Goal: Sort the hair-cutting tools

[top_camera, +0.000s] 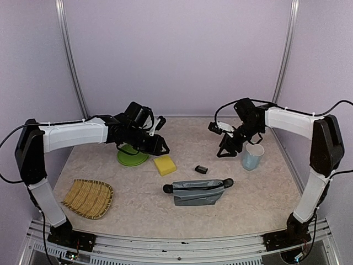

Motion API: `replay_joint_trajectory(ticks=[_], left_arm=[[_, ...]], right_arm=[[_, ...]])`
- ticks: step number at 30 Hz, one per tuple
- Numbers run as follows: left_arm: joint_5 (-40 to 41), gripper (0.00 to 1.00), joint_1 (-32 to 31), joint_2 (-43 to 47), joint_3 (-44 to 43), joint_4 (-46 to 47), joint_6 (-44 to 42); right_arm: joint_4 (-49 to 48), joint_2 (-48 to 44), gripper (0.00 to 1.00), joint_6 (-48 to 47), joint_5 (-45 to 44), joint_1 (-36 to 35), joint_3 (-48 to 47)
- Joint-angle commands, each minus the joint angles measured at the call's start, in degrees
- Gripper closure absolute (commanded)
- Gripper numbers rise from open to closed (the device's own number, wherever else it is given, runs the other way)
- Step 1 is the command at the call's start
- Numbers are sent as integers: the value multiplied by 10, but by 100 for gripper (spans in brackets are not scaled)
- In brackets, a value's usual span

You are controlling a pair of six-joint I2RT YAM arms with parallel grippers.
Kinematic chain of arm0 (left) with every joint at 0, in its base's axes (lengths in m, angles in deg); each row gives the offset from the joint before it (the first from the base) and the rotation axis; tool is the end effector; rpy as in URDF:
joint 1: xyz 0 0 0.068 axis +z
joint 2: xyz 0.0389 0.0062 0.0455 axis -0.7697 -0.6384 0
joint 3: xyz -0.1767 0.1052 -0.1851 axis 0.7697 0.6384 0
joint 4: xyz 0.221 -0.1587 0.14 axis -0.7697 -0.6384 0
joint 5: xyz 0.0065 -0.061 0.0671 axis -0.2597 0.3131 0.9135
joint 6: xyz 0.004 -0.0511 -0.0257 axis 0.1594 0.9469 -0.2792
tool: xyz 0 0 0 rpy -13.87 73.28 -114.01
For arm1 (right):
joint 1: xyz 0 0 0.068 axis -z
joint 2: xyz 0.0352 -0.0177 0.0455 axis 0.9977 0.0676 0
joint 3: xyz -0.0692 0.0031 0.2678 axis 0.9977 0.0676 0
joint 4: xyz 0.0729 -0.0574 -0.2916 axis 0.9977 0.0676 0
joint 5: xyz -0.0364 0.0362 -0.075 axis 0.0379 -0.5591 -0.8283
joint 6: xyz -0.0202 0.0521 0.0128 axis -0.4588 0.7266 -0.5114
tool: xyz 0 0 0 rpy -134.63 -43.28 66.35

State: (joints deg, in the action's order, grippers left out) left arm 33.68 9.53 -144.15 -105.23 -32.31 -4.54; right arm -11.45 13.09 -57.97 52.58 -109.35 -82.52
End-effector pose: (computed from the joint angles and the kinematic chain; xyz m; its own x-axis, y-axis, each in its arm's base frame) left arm 0.3259 -0.2936 0.2373 -0.7563 0.2652 -0.5980 0.5499 0.7529 -0.3615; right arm 0.3731 0.1812 0.2324 -0.3561 -0.7198 -0.5959 -0.9219 0.3749 0.0981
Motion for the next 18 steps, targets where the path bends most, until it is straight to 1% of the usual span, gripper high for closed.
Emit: replay_joint_trajectory(ticks=[1,3,7,10,14,16,18], left_arm=[[-90,62,-36,39,93,128,-1],[-97,62,-58,33,123,152,-8],[-118,64,-98,2,147,153,-54],[-95,64,-134,0,165,147,-92],[-99,64,-146,9,190,154,-103],[-90,64,-153,17,198,156,-104],[-91,64,-152,24,204,159,-103]], right_arm=[[-67,42,39,3,-62,-46,-2],[-69,55,39,3,-55,-53,-1],[-73,66,39,4,-28,-55,4],[-94,62,38,1,-14,-68,26],[-113,76,37,-24,-37,-101,45],[-117,93,35,-24,-42,-109,36],[-111,115,31,-18,-40,-111,14]])
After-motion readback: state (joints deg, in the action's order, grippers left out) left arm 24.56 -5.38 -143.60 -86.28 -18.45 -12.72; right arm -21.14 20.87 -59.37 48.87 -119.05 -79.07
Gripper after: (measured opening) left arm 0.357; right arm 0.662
